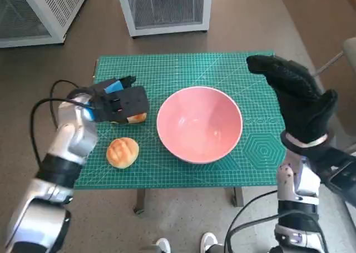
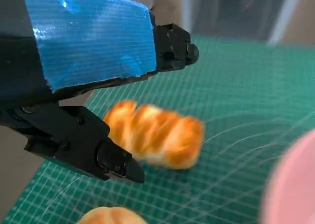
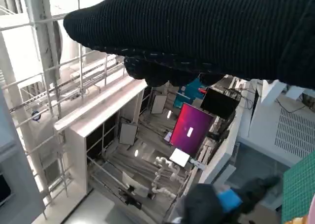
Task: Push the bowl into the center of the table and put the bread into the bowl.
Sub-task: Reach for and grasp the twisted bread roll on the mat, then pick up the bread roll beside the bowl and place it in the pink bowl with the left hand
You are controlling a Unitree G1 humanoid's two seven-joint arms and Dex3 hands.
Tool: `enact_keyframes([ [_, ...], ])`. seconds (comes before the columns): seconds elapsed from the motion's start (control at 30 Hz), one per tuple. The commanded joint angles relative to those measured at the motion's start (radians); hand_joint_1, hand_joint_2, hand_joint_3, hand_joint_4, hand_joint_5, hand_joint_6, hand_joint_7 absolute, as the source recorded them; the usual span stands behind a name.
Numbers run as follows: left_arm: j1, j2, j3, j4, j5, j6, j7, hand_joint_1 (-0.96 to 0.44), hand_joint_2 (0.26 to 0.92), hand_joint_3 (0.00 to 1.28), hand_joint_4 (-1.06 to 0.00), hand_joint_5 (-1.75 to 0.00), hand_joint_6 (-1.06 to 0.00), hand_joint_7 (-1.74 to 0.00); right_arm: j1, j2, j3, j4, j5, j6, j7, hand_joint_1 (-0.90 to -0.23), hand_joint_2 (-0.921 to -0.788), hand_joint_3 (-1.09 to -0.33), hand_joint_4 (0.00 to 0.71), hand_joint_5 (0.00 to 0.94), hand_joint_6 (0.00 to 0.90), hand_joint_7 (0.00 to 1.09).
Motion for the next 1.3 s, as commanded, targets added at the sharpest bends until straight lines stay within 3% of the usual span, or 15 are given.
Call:
enact_keyframes([
  [0.03, -0.088, -0.035, -0.041, 0.207, 0.028, -0.071, 0.047, -0.06, 0.754, 0.0, 0.0, 0.0, -0.16, -0.08, 0.033, -0.01, -0.004, -0.013, 0.014, 0.019, -0.001, -0.471, -0.921, -0.502, 0.388, 0.001, 0.083, 0.62],
  [0.37, -0.128, -0.092, -0.054, 0.41, 0.018, -0.163, 0.19, -0.06, 0.763, 0.0, -0.09, -0.03, -0.23, -0.08, 0.044, -0.01, -0.001, -0.027, 0.02, 0.024, -0.001, -0.467, -0.921, -0.502, 0.386, 0.0, 0.079, 0.61],
  [0.5, -0.119, -0.106, -0.059, 0.443, 0.023, -0.199, 0.266, 0.01, 0.795, 0.02, -0.26, -0.05, -0.35, -0.09, 0.049, -0.01, 0.002, -0.034, 0.02, 0.023, 0.0, -0.466, -0.921, -0.502, 0.386, 0.0, 0.07, 0.6],
  [0.53, -0.118, -0.108, -0.063, 0.451, 0.027, -0.208, 0.281, 0.02, 0.811, 0.03, -0.38, -0.09, -0.4, -0.1, 0.05, -0.01, 0.003, -0.035, 0.02, 0.023, 0.0, -0.466, -0.921, -0.502, 0.387, 0.0, 0.068, 0.6],
  [0.6, -0.113, -0.108, -0.076, 0.463, 0.04, -0.235, 0.317, 0.03, 0.831, 0.03, -0.52, -0.17, -0.47, -0.11, 0.051, -0.01, 0.003, -0.036, 0.021, 0.023, 0.001, -0.466, -0.921, -0.502, 0.387, 0.0, 0.066, 0.6],
  [0.63, -0.11, -0.107, -0.087, 0.467, 0.051, -0.25, 0.335, 0.04, 0.847, 0.03, -0.58, -0.3, -0.52, -0.12, 0.052, -0.01, 0.003, -0.037, 0.022, 0.023, 0.002, -0.467, -0.921, -0.502, 0.387, 0.0, 0.065, 0.6],
  [0.67, -0.11, -0.106, -0.095, 0.472, 0.057, -0.261, 0.348, 0.1, 0.862, 0.05, -0.59, -0.5, -0.56, -0.14, 0.052, -0.011, 0.003, -0.037, 0.023, 0.023, 0.003, -0.469, -0.921, -0.502, 0.387, 0.0, 0.065, 0.6],
  [0.73, -0.11, -0.105, -0.113, 0.483, 0.074, -0.28, 0.375, 0.25, 0.897, 0.1, -0.6, -0.97, -0.58, -0.35, 0.053, -0.011, 0.003, -0.038, 0.026, 0.024, 0.005, -0.475, -0.921, -0.5, 0.387, 0.001, 0.064, 0.6],
  [0.77, -0.109, -0.103, -0.12, 0.487, 0.08, -0.292, 0.389, 0.28, 0.902, 0.11, -0.6, -1.04, -0.58, -0.42, 0.053, -0.011, 0.003, -0.038, 0.029, 0.024, 0.007, -0.476, -0.921, -0.5, 0.387, 0.001, 0.064, 0.6],
  [0.87, -0.106, -0.098, -0.13, 0.497, 0.088, -0.322, 0.42, 0.1, 0.916, 0.14, -0.58, -1.34, -0.57, -0.87, 0.055, -0.011, 0.003, -0.037, 0.033, 0.024, 0.01, -0.48, -0.921, -0.498, 0.387, 0.001, 0.064, 0.6],
  [1.03, -0.103, -0.089, -0.132, 0.504, 0.087, -0.363, 0.454, 0.02, 0.919, 0.15, -0.55, -1.44, -0.61, -1.01, 0.058, -0.012, 0.004, -0.035, 0.038, 0.022, 0.019, -0.483, -0.921, -0.496, 0.387, 0.001, 0.064, 0.6],
  [1.3, -0.114, -0.072, -0.104, 0.492, 0.057, -0.392, 0.46, 0.0, 0.92, 0.14, -0.56, -1.37, -0.61, -1.12, 0.065, -0.012, 0.007, -0.044, 0.045, 0.025, 0.03, -0.474, -0.921, -0.493, 0.389, 0.001, 0.06, 0.6],
])
